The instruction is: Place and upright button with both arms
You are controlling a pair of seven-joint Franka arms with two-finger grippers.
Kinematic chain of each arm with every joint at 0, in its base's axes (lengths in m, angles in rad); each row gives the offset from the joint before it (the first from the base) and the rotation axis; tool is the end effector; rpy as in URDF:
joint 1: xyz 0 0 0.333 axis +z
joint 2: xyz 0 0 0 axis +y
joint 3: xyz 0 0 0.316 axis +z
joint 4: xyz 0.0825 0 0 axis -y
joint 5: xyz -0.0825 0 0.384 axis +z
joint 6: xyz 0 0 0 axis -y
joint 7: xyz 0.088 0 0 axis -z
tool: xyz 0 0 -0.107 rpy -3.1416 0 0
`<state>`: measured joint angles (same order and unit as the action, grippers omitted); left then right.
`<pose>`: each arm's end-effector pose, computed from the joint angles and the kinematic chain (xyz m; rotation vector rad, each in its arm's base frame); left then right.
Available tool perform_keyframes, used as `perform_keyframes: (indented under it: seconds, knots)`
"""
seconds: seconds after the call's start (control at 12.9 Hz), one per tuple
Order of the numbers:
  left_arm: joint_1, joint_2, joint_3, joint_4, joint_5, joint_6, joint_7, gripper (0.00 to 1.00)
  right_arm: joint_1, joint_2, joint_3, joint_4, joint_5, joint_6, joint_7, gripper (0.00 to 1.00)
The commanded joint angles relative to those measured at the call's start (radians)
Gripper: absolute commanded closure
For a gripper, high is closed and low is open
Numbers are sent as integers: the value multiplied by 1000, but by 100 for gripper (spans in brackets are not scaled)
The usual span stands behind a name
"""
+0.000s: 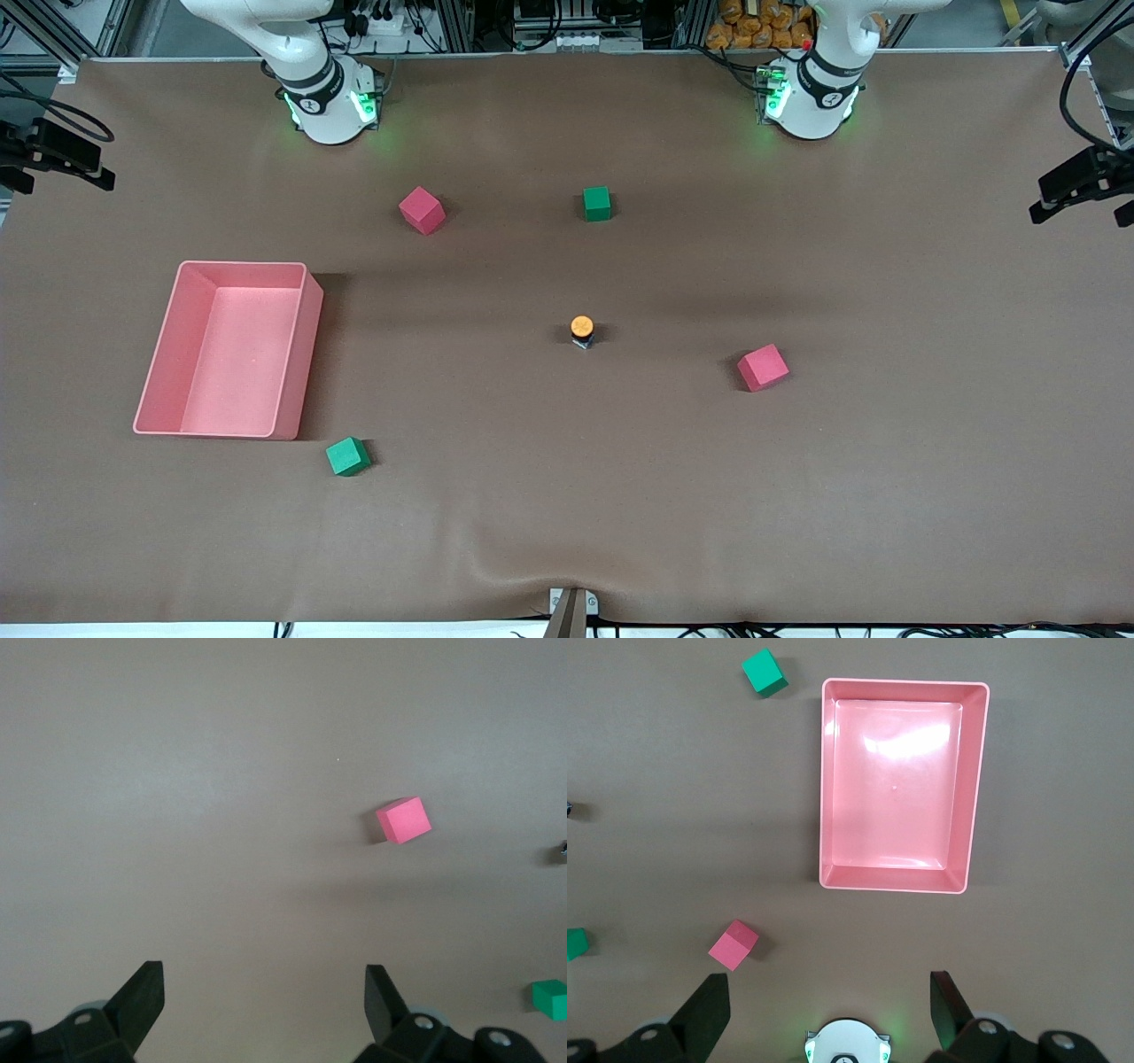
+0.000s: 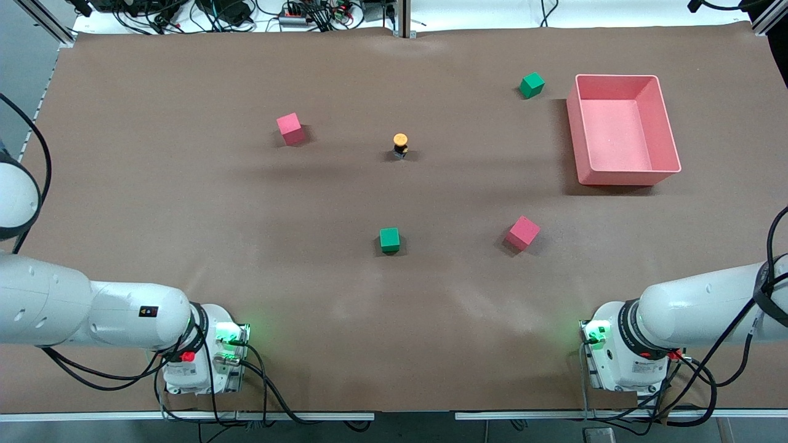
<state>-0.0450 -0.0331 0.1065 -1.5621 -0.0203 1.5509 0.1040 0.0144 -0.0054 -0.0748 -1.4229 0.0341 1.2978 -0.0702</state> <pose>0.5416 0.0322 0.6449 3.1187 -0.0673 0.0368 0.5216 -0.0273 0.6729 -3.0947 -0.0264 0.1817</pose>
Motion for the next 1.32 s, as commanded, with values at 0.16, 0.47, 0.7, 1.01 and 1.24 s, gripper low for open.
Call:
perform_keyframes:
  seconds: [0.16, 0.47, 0.7, 1.01, 1.24]
  knots:
    - [-1, -16, -11, -6, -6, 8, 14, 0, 2, -16, 4, -11, 0, 1, -10, 0]
    - [1, -34, -91, -7, 7, -15, -147, 0, 1, -18, 4, -11, -2, 0, -11, 0]
    - [4, -30, -88, -4, 7, -15, -122, 0, -4, -16, 3, -11, -2, 1, -11, 0]
    - [17, -21, -85, 2, 5, -15, -122, 0, -5, -16, 4, -11, -2, -2, -11, 0]
    - [17, -10, -91, 23, 10, -15, -121, 0, -7, -15, 3, -11, -2, -2, -10, 0]
